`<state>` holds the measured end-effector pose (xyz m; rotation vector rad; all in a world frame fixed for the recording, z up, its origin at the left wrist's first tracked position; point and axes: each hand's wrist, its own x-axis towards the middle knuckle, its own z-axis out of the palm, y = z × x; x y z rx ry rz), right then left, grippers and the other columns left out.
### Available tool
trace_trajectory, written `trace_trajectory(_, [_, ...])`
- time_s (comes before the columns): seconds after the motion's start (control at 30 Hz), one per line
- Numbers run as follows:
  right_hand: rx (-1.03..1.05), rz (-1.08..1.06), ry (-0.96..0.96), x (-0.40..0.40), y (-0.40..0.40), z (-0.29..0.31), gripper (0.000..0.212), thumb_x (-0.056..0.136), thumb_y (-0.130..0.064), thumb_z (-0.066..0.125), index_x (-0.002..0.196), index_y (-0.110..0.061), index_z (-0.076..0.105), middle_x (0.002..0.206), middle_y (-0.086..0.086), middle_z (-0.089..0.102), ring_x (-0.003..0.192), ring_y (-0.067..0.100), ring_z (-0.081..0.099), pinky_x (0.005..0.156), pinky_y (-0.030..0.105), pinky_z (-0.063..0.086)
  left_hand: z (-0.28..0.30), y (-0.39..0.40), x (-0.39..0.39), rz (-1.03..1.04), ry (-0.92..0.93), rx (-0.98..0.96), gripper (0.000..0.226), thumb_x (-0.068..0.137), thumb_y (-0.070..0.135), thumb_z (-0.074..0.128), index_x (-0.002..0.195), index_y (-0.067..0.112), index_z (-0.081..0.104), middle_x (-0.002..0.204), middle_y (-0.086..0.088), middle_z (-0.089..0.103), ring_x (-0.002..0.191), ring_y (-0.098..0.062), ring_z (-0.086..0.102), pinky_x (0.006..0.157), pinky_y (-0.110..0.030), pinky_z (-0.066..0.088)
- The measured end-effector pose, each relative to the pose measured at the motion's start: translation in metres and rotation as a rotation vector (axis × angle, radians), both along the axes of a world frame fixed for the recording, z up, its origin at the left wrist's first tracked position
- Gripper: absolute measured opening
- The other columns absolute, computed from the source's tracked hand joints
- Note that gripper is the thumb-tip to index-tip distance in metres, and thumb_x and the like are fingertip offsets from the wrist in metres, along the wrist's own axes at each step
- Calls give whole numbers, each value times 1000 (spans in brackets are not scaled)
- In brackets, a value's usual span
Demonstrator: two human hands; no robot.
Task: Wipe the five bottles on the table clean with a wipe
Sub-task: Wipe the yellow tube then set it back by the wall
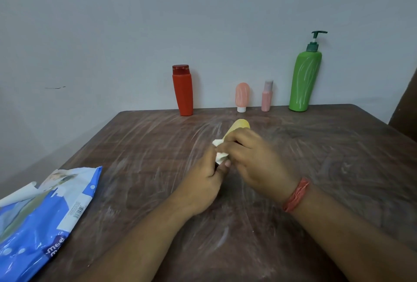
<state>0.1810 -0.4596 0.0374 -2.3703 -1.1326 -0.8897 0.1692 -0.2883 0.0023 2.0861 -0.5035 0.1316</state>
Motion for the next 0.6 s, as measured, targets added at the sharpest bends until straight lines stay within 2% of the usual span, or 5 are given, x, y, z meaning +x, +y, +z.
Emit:
trace_trajectory(0.13, [66, -173, -17, 8, -18, 9, 27, 88, -2, 56, 111, -6, 71, 101, 10, 63, 95, 26, 60, 85, 31, 50, -1, -4, -1, 27, -23, 78, 19, 104, 50, 39, 121, 41, 41, 96, 14, 56, 85, 6, 52, 70, -23, 41])
trace_trajectory(0.23, [207, -314, 23, 11, -28, 14, 28, 88, 5, 60, 113, -3, 71, 103, 13, 63, 96, 31, 62, 87, 32, 48, -2, -11, -2, 8, -36, 115, 29, 97, 58, 34, 119, 40, 39, 88, 13, 52, 77, 3, 50, 65, -25, 39])
trace_trajectory(0.47, [0, 20, -19, 0, 1, 4, 22, 85, 7, 63, 100, -5, 73, 99, 6, 65, 94, 23, 57, 81, 33, 49, -1, -1, 0, 0, -10, -66, 22, 106, 38, 42, 128, 40, 46, 112, 27, 56, 109, 4, 55, 86, -7, 41])
trace_trajectory(0.53, [65, -15, -62, 6, -6, 6, 21, 89, 2, 59, 101, -8, 73, 99, 5, 65, 96, 18, 54, 87, 24, 44, 0, -3, -1, 12, -11, -57, 29, 104, 48, 39, 130, 37, 46, 111, 30, 55, 105, 8, 53, 83, -11, 42])
trace_trajectory(0.6, [203, -95, -77, 11, -17, 7, 20, 89, -2, 57, 98, -10, 73, 99, 4, 64, 97, 15, 54, 88, 16, 41, 1, -6, -2, 25, -8, -24, 26, 104, 50, 38, 125, 36, 45, 97, 20, 55, 87, 6, 52, 73, -19, 42])
